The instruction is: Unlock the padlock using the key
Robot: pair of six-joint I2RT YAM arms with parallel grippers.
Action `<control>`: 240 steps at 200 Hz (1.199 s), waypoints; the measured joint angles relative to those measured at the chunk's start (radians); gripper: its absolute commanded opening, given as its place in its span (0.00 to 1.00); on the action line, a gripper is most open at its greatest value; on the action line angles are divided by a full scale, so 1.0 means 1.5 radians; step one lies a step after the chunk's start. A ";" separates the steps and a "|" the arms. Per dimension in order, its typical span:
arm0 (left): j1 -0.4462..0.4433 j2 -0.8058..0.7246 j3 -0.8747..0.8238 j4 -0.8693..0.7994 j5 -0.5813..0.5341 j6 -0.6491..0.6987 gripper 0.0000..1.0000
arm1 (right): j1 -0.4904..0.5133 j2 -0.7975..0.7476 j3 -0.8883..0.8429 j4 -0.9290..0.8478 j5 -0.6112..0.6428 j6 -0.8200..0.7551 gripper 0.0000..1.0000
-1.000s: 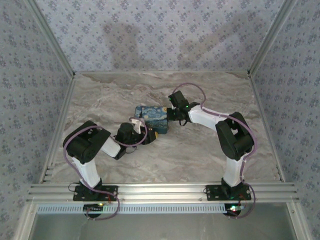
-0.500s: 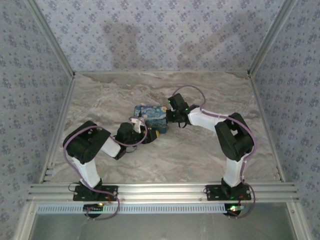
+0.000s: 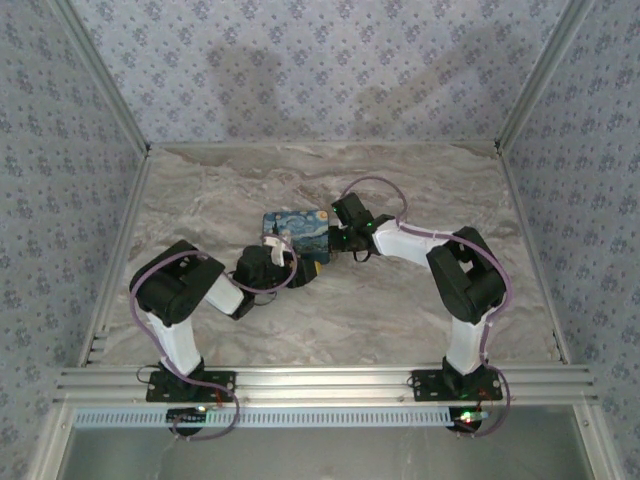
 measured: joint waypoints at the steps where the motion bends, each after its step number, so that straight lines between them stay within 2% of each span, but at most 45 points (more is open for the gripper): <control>1: 0.000 0.000 -0.001 0.001 -0.001 0.000 0.55 | 0.000 0.000 0.000 0.000 0.000 0.000 0.00; 91: 0.018 -0.013 -0.038 0.018 -0.034 0.000 0.43 | 0.003 0.000 -0.003 0.000 -0.015 0.000 0.00; 122: 0.026 -0.021 -0.053 0.017 -0.038 0.000 0.34 | 0.003 0.000 -0.003 0.000 -0.015 0.000 0.00; 164: 0.031 -0.024 -0.056 0.010 -0.040 0.009 0.27 | 0.003 0.000 -0.003 0.000 -0.015 0.000 0.00; 180: 0.032 -0.025 -0.056 0.007 -0.040 0.012 0.19 | 0.003 0.000 -0.003 0.000 -0.015 0.000 0.00; 204: 0.036 -0.025 -0.056 0.004 -0.040 0.017 0.12 | 0.003 0.000 -0.003 0.000 -0.015 0.000 0.00; 240: 0.041 -0.026 -0.053 -0.005 -0.034 0.026 0.07 | 0.003 0.000 -0.003 0.000 -0.015 0.000 0.00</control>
